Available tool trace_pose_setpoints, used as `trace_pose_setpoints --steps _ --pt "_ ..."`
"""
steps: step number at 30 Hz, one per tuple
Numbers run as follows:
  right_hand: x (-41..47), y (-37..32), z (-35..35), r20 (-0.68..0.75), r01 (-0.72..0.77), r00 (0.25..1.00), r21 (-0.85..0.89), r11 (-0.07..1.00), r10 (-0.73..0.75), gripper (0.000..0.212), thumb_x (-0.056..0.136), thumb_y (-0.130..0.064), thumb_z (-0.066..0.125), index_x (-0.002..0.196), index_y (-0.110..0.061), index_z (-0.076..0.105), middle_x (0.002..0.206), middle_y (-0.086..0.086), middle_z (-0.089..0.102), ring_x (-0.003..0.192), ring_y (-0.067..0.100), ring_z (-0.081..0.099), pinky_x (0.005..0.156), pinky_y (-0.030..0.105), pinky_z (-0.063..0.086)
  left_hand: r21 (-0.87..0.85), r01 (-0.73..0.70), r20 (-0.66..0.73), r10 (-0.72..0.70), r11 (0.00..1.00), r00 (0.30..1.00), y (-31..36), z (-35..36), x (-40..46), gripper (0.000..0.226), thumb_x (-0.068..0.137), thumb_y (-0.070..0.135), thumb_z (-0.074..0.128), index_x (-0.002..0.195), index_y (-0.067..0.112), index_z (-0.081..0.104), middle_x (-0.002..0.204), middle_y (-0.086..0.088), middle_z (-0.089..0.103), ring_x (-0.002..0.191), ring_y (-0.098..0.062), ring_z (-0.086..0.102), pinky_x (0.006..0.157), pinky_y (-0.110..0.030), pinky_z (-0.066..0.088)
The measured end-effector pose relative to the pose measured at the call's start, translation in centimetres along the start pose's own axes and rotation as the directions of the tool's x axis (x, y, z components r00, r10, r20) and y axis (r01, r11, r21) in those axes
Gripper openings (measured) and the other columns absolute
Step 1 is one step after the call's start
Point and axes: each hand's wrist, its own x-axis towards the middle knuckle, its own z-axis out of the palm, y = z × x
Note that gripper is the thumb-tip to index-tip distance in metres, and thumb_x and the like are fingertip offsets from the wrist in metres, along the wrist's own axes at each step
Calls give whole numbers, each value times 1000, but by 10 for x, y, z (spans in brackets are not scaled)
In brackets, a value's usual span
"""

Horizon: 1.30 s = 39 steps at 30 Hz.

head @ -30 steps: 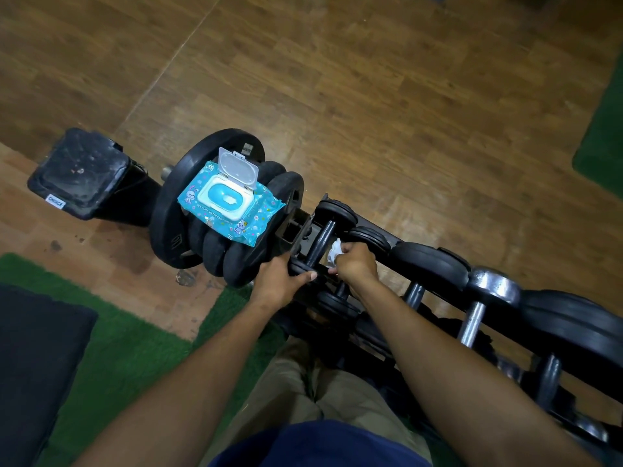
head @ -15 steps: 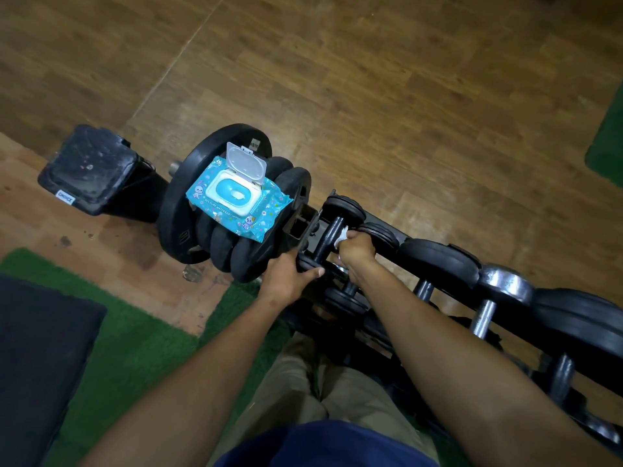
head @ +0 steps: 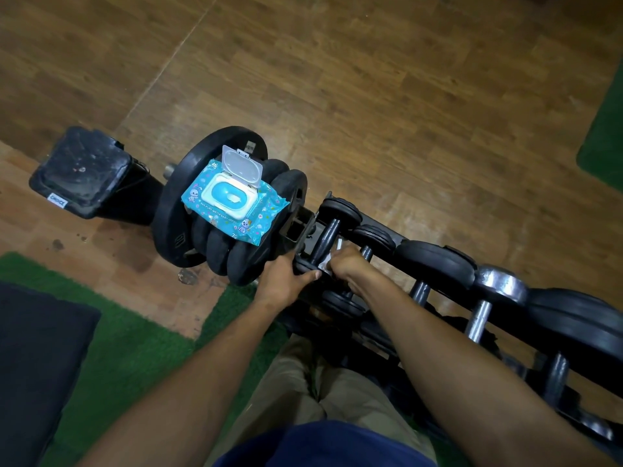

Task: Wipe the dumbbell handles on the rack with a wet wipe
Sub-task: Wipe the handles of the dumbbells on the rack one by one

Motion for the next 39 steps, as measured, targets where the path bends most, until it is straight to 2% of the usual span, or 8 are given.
trace_pose_setpoints --steps 6,13,22,24,27,32,35,39 --pt "-10 -2 -11 54 64 997 -142 988 -57 32 88 -1 66 114 -11 51 102 11 60 89 23 59 66 29 45 -16 20 -10 -20 1000 1000 2 0 -2 54 80 45 84 124 18 69 110 -5 76 110 -27 68 87 -28 51" --pt "-4 -6 3 29 -11 999 -130 991 15 29 92 2 50 120 -6 52 82 10 55 63 20 49 49 28 37 -12 17 -1 -17 1000 1000 3 0 -3 54 79 49 83 123 21 70 108 -2 77 108 -25 69 89 -32 55" --pt "-25 -23 -44 51 180 983 -115 977 -175 23 93 3 52 82 -17 53 58 6 49 47 18 44 42 21 35 -59 27 -20 -29 998 999 -3 6 -1 64 78 51 82 130 18 65 112 -6 75 113 -30 66 92 -33 54" --pt "-19 -32 -50 -66 391 899 -321 863 -432 29 91 1 48 70 -18 44 57 4 42 51 22 45 51 26 35 -73 38 -36 -40 997 999 -4 8 -2 68 79 51 83 134 17 62 116 -8 73 114 -30 65 92 -31 52" --pt "-16 -48 -48 -29 410 696 -804 430 -718 20 87 1 50 82 -15 61 71 5 52 56 26 48 49 28 28 -71 44 -60 -48 997 997 -4 10 -4 70 80 51 82 136 18 60 116 -10 73 113 -31 65 88 -30 50" --pt "-14 -65 -26 338 262 638 -940 -217 -692 21 89 1 58 104 -7 70 120 15 59 73 32 66 51 34 37 -106 56 -71 -64 993 995 -7 13 -4 69 77 53 83 134 19 61 118 -8 73 115 -30 64 91 -29 49" --pt "-2 -65 -14 407 280 704 -912 -299 -582 20 97 -12 53 102 -10 72 110 7 63 80 30 67 54 35 47 -112 67 -58 -73 992 996 -9 14 -2 69 74 58 82 128 20 62 113 -8 74 113 -31 65 88 -33 52" --pt "7 -66 0 511 462 784 -860 -219 -352 26 94 -19 49 114 -23 65 108 9 67 83 31 63 61 36 49 -125 50 -53 -57 991 997 -11 15 -1 65 76 55 83 126 21 62 111 -11 74 108 -32 67 83 -33 52"
